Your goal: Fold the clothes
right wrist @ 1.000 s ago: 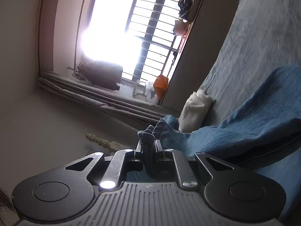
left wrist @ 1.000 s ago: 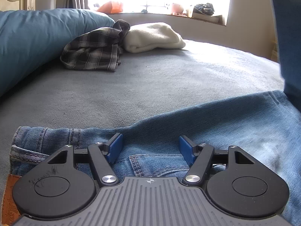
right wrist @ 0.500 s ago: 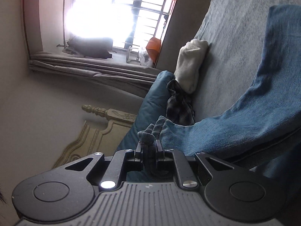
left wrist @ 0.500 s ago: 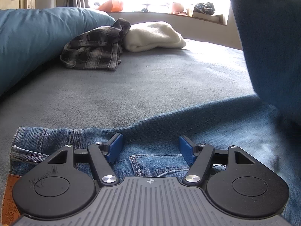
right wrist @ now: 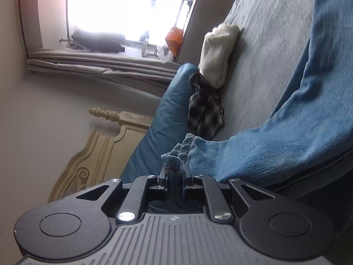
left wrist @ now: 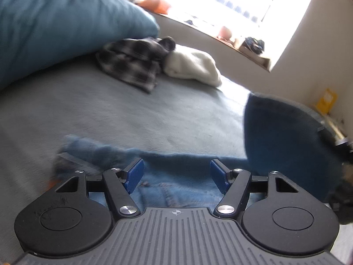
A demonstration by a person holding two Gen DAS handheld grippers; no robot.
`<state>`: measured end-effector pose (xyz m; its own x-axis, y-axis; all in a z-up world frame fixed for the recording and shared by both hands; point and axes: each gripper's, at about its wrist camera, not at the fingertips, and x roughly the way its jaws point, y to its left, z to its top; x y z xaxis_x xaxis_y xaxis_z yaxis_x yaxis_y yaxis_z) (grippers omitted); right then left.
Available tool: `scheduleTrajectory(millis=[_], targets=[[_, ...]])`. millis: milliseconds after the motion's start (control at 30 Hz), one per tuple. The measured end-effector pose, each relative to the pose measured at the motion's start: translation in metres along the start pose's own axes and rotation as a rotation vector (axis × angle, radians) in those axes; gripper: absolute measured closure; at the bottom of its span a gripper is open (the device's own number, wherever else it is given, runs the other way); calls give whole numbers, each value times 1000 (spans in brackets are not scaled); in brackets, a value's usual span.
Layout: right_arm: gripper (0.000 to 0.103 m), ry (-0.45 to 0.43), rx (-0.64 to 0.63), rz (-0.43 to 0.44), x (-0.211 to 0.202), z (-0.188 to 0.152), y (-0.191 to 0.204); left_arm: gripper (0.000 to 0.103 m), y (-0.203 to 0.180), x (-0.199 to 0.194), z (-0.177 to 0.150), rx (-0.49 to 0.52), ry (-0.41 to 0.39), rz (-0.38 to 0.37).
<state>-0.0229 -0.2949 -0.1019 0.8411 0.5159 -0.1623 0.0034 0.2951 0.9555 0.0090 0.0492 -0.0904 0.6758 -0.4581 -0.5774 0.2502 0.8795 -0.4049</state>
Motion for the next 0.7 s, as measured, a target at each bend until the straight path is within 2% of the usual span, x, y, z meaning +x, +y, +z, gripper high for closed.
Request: scheduleTrajectory(millis=[167,300,467,700], targets=[[92,72,-40,-3,29,-3,7,36,28,-52,-5,-79,-40,31],[92,121,-98,-19,48,-26,14,36,47,-79,-10,-126,-58,62],[92,183,-170,-38,71,-54,22,37,69,-87,-18,-179,-31,108],[92,261,-276,-70,100,-91,34,44,98,-93,-24,-289,-25,100]])
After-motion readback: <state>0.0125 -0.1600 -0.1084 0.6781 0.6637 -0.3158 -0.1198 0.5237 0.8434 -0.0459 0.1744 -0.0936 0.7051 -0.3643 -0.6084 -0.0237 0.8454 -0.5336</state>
